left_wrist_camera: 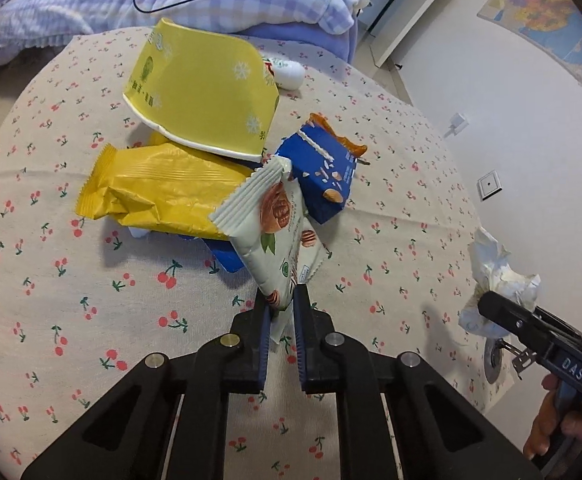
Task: Collect trash
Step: 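Grasp the white snack wrapper with the left tool while the right tool holds the tissue, then carry wrapper and tissue over the wastebasket and open both tools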
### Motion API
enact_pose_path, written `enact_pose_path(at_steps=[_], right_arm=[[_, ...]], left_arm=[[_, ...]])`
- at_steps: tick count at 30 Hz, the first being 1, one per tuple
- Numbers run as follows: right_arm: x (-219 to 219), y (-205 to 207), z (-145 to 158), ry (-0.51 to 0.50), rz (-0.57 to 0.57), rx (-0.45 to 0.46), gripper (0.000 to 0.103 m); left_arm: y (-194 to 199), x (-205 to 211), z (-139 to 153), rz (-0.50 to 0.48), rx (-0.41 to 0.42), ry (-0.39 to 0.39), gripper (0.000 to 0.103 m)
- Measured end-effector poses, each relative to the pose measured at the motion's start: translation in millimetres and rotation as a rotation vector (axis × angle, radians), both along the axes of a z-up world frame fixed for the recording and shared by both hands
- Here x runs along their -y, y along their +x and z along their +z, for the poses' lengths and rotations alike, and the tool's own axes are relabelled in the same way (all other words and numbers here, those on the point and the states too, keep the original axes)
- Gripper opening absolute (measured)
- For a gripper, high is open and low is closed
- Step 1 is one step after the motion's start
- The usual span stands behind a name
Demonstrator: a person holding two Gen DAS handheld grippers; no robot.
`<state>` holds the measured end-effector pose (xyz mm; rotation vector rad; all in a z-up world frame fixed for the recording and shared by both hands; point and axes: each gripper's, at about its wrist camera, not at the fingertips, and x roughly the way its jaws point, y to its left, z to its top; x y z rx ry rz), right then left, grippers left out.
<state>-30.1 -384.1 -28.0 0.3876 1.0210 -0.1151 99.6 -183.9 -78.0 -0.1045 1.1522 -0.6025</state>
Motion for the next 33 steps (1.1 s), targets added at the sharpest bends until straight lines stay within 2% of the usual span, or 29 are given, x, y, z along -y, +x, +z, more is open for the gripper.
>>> enact_pose_path(at_steps=[8, 23, 33], right_arm=[[-17, 15, 13, 0.001, 0.026, 0.025, 0.043], [-80, 49, 27, 0.003, 0.117, 0.057, 0.043], [-126, 72, 28, 0.013, 0.185, 0.06, 0.043]], left_arm=[[-6, -33, 22, -0.002, 0.027, -0.02, 0.006], [-12, -115, 54, 0.052, 0.07, -0.088, 0.006], [-4, -179, 56, 0.152, 0.083, -0.071, 0.006]])
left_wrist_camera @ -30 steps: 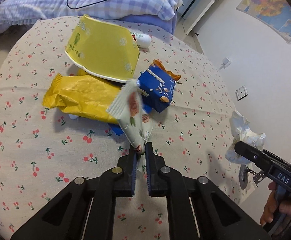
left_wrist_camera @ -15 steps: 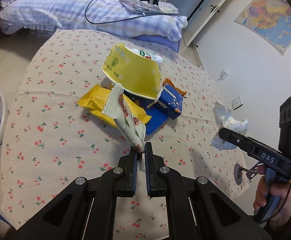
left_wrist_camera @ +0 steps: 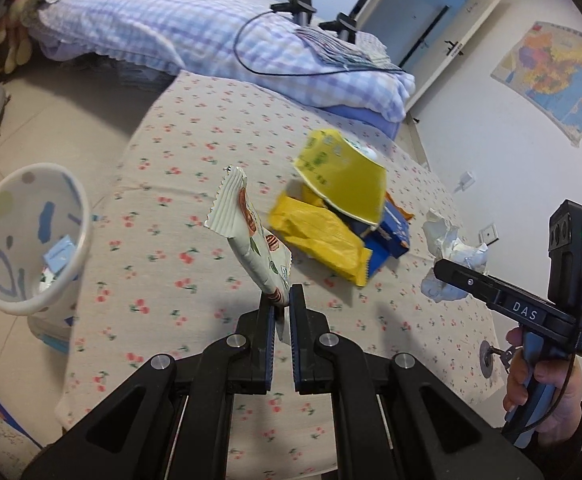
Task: Collect trash
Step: 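Carry wrapper and tissue over the wastebasket and open both tools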
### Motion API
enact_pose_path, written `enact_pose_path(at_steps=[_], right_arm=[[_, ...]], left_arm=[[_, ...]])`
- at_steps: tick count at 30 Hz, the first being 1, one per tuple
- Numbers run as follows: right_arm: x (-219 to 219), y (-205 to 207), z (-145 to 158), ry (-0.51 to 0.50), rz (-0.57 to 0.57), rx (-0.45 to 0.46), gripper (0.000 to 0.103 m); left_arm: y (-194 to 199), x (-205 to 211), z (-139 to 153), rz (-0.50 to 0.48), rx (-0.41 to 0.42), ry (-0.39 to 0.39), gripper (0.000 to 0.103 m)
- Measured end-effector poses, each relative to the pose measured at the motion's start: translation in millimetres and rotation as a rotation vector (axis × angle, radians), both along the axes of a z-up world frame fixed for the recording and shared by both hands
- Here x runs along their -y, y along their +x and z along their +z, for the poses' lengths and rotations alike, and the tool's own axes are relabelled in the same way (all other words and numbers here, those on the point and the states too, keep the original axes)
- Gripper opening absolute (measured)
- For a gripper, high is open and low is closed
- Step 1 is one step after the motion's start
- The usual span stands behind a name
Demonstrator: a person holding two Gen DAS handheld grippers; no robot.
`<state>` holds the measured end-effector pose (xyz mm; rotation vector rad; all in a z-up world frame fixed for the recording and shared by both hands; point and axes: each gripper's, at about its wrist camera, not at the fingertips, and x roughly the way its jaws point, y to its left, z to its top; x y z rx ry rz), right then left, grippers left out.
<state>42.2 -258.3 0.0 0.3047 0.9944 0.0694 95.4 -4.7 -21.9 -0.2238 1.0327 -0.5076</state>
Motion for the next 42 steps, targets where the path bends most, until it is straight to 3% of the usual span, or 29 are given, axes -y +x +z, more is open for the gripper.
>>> enact_pose_path(at_steps=[18, 33, 37, 38, 40, 41, 42], right_arm=[[-91, 46, -1, 0.001, 0.143, 0.007, 0.043], [-162, 82, -16, 0.028, 0.238, 0.006, 0.043], [-179, 89, -21, 0.042, 0.256, 0.004, 0.043], [-182, 91, -22, 0.045, 0.259, 0.003, 0.043], [-190, 95, -25, 0.053, 0.267, 0.001, 0.043], [-193, 97, -26, 0.057, 0.27, 0.0, 0.043], [-197, 99, -27, 0.061, 0.274, -0.001, 0.043]], left_arm=[[25, -127, -17, 0.245, -0.009, 0.086, 0.006], [52, -191, -47, 0.379, -0.062, 0.17, 0.006], [56, -198, -53, 0.411, -0.106, 0.226, 0.008], [56, -200, -55, 0.415, -0.115, 0.24, 0.012], [55, -203, -60, 0.419, -0.14, 0.276, 0.047], [53, -205, -61, 0.434, -0.145, 0.304, 0.079], [50, -208, -62, 0.454, -0.136, 0.325, 0.092]])
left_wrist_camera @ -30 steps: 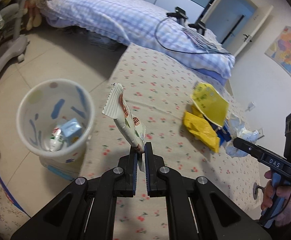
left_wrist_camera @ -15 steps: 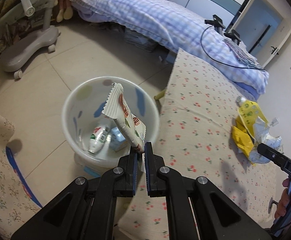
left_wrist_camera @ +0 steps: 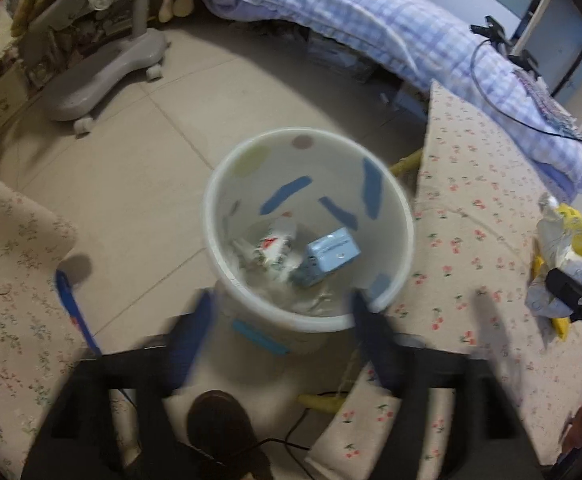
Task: Collect trash
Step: 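Carry wrapper and tissue over the wastebasket and open both tools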
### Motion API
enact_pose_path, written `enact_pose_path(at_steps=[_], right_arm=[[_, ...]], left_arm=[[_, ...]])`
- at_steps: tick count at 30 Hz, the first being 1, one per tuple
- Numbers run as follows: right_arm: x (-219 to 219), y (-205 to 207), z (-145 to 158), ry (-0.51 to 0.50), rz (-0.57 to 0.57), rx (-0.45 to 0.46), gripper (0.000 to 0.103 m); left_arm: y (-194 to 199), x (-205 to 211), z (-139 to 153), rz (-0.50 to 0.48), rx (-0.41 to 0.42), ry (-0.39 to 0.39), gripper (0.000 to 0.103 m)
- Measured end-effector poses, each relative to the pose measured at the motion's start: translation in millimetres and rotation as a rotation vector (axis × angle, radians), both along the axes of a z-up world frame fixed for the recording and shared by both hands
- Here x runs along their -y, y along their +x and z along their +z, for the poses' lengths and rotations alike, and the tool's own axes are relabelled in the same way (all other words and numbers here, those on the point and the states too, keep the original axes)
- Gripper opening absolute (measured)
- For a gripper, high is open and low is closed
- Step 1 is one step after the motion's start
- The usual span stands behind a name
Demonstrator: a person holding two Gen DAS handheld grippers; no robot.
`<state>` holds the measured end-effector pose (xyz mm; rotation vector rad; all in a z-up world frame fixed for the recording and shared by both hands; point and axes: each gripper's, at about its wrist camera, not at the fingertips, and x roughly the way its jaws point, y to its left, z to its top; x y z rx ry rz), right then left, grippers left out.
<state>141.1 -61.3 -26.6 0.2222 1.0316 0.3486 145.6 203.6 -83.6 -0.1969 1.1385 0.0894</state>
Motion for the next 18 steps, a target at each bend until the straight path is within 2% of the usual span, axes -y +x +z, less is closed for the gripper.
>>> enact_pose_path(at_steps=[9, 18], right_arm=[[-36, 15, -12, 0.02, 0.049, -0.009, 0.043], [-73, 30, -27, 0.048, 0.099, -0.014, 0.043]], left_arm=[[-12, -17, 1, 0.0, 0.006, 0.131, 0.093], [-16, -30, 6, 0.006, 0.011, 0.15, 0.093]])
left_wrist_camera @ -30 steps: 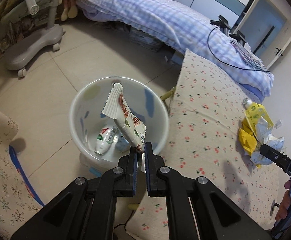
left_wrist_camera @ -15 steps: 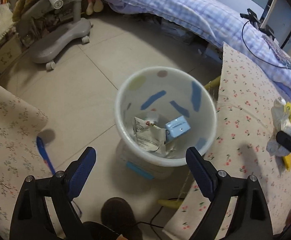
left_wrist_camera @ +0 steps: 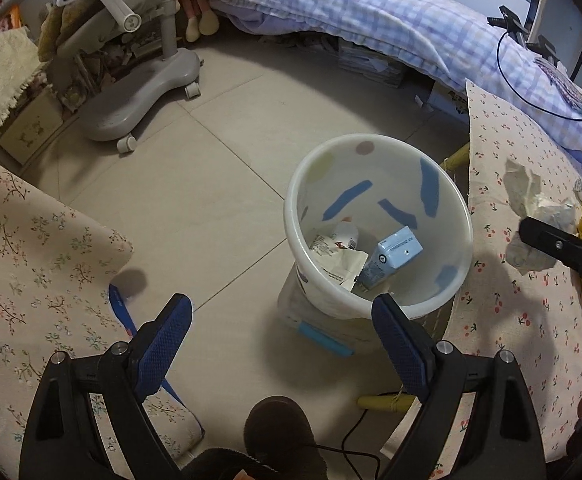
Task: Collect trash
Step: 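Carry wrapper and tissue over the wastebasket and open both tools, then grasp the blue biscuit box with the right tool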
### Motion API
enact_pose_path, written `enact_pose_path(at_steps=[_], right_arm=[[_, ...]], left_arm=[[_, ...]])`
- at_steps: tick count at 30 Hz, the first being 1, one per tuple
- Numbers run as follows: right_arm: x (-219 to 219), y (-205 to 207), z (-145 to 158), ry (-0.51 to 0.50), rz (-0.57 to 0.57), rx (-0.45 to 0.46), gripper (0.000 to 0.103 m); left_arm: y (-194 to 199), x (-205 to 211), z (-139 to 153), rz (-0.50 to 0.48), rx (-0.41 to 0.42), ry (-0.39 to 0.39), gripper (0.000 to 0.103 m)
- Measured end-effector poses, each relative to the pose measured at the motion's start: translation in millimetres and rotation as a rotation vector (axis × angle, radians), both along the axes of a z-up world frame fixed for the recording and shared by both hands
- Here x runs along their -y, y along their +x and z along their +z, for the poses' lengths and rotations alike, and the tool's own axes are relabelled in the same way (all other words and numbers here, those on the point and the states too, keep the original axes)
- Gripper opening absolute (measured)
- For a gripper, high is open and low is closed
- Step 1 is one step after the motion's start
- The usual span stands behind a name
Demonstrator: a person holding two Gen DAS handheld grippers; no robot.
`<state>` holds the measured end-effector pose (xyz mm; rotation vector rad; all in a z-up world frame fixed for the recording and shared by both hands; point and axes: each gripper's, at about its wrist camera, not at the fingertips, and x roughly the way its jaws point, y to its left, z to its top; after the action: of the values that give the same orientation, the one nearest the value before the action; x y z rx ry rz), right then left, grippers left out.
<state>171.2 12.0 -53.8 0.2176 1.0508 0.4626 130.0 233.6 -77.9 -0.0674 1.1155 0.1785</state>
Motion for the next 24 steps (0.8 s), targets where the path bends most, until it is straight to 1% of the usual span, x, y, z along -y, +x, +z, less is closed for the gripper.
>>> enact_pose_path(at_steps=[4, 7, 8, 9, 11, 17, 20, 24], right_arm=[[-13, 6, -6, 0.014, 0.017, 0.003, 0.043], [-19, 8, -8, 0.028, 0.033, 0.014, 0.046], [-21, 9, -8, 0.038, 0.038, 0.019, 0.052], [-22, 9, -8, 0.052, 0.045, 0.022, 0.064], [-23, 9, -6, 0.068, 0.047, 0.038, 0.076], [-18, 1, 13, 0.034, 0.053, 0.105, 0.076], [-8, -4, 18, 0.017, 0.042, 0.109, 0.076], [15, -15, 23, -0.033, 0.001, 0.101, 0.076]], left_arm=[[0, -2, 1, 0.003, 0.002, 0.0, 0.093], [-1, -5, 1, 0.006, 0.0, -0.002, 0.093], [-1, -6, 1, 0.006, -0.001, -0.004, 0.093], [-1, -7, 1, 0.007, -0.003, -0.006, 0.093], [-1, -7, 1, 0.007, -0.004, -0.007, 0.093], [0, -3, 2, 0.003, -0.007, -0.021, 0.093], [-1, 1, 5, -0.005, -0.003, -0.035, 0.093], [-1, 15, 11, -0.029, 0.007, -0.046, 0.093]])
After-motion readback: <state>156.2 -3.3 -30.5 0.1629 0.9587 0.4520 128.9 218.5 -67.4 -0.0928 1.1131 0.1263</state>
